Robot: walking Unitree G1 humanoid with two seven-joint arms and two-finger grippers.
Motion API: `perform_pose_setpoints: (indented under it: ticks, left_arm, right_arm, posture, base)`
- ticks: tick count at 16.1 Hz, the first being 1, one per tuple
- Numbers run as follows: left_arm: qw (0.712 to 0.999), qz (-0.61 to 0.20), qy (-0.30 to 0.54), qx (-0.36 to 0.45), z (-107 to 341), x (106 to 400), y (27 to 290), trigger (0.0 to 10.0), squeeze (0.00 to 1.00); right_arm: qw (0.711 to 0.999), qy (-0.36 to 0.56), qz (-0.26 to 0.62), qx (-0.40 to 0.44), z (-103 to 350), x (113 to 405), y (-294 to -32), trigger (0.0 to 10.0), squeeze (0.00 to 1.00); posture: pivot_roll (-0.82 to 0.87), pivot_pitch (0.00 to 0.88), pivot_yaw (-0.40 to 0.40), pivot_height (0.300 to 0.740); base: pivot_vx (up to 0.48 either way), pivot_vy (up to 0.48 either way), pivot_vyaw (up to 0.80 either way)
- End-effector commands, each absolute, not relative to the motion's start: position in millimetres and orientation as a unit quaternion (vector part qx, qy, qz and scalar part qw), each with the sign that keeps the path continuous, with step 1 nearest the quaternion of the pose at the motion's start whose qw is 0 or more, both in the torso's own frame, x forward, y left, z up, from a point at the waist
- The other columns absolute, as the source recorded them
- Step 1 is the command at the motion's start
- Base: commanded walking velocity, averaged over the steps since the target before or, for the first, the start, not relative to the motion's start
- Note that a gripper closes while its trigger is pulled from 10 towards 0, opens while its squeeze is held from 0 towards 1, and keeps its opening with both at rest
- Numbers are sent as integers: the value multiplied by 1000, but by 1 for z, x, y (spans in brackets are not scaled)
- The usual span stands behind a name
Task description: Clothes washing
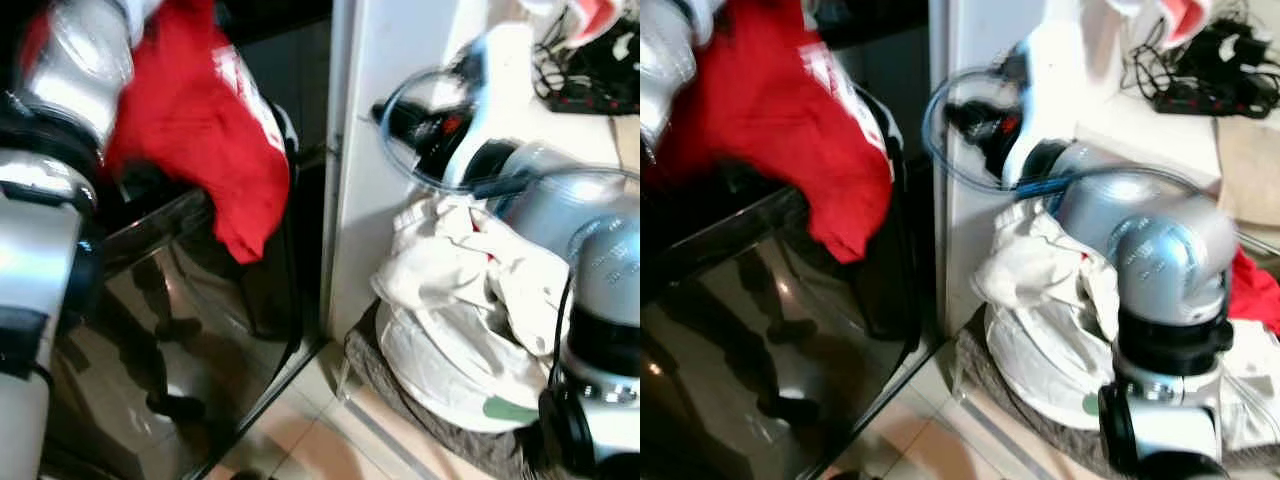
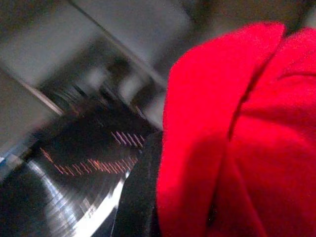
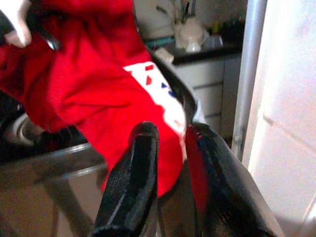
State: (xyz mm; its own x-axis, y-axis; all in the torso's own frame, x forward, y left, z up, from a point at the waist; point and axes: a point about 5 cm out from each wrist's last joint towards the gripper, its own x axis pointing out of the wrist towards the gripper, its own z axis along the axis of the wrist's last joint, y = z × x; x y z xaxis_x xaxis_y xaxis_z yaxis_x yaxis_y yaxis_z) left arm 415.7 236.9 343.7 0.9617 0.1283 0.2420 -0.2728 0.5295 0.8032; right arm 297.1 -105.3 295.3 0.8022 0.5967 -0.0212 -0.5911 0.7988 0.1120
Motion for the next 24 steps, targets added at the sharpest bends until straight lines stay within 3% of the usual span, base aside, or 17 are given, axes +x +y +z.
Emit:
perform_pose_setpoints:
  ticks: [1,3,6,7,8,9,11,14,15,16,17,18,21,23,24]
  left_arm:
    - [868,119,-11,481,322,416,249,10000,0]
    - [878,106,30,466,308,415,253,10000,0]
    - [944,37,-12,326,323,419,234,10000,0]
    - [950,16,-9,312,323,420,230,10000,0]
    - [960,-78,16,267,320,421,214,3373,0]
    - [954,-116,33,276,319,421,209,0,0]
    - [942,-125,50,307,324,419,214,0,0]
    - [936,-241,56,251,335,414,200,0,0]
    - [938,-192,50,285,344,414,207,0,0]
    - [933,-91,40,347,353,415,223,0,0]
    - [874,128,-40,467,390,406,252,0,0]
    - [773,272,-231,525,454,382,251,0,0]
    - [795,230,-232,511,458,384,239,0,0]
    - [810,193,-210,513,437,395,230,0,0]
    - [825,164,-174,511,415,404,227,510,0]
  right_arm:
    - [947,32,318,24,293,294,-103,10000,0]
    - [945,37,325,15,290,293,-100,10000,0]
    - [945,33,325,14,290,293,-101,10000,0]
    - [945,32,326,14,290,294,-101,10000,0]
    - [945,28,326,15,291,295,-101,10000,0]
    - [944,26,327,17,292,295,-102,10000,0]
    - [944,23,329,20,293,296,-103,10000,0]
    - [943,18,331,22,295,297,-103,10000,0]
    - [943,17,332,24,295,297,-103,10000,0]
    - [943,16,331,24,295,297,-103,10000,0]
    - [944,14,328,26,296,298,-103,10000,0]
    - [947,9,319,31,297,299,-105,10000,0]
    - [949,7,315,34,297,298,-107,10000,0]
    - [949,8,313,32,296,299,-107,10000,0]
    - [949,9,313,31,296,299,-106,10000,0]
  posture:
    - [-90,0,51,740]
    - [-91,0,48,740]
    - [-84,0,39,740]
    - [-82,0,38,740]
    - [-75,0,31,740]
    - [-73,0,29,740]
    - [-67,0,27,740]
    - [-65,0,28,740]
    - [-65,0,27,740]
    - [-64,0,26,740]
    - [-65,0,29,740]
    - [-71,0,36,740]
    - [-67,0,38,740]
    - [-70,0,42,740]
    - [-69,0,42,740]
  base:
    - [0,0,0]
    - [0,0,0]
    - [0,0,0]
    - [0,0,0]
    - [0,0,0]
    - [0,0,0]
    - [0,0,0]
    - [0,0,0]
    - [0,0,0]
    - [0,0,0]
    - [0,0,0]
    - [0,0,0]
    - [0,0,0]
    - [0,0,0]
    - [0,0,0]
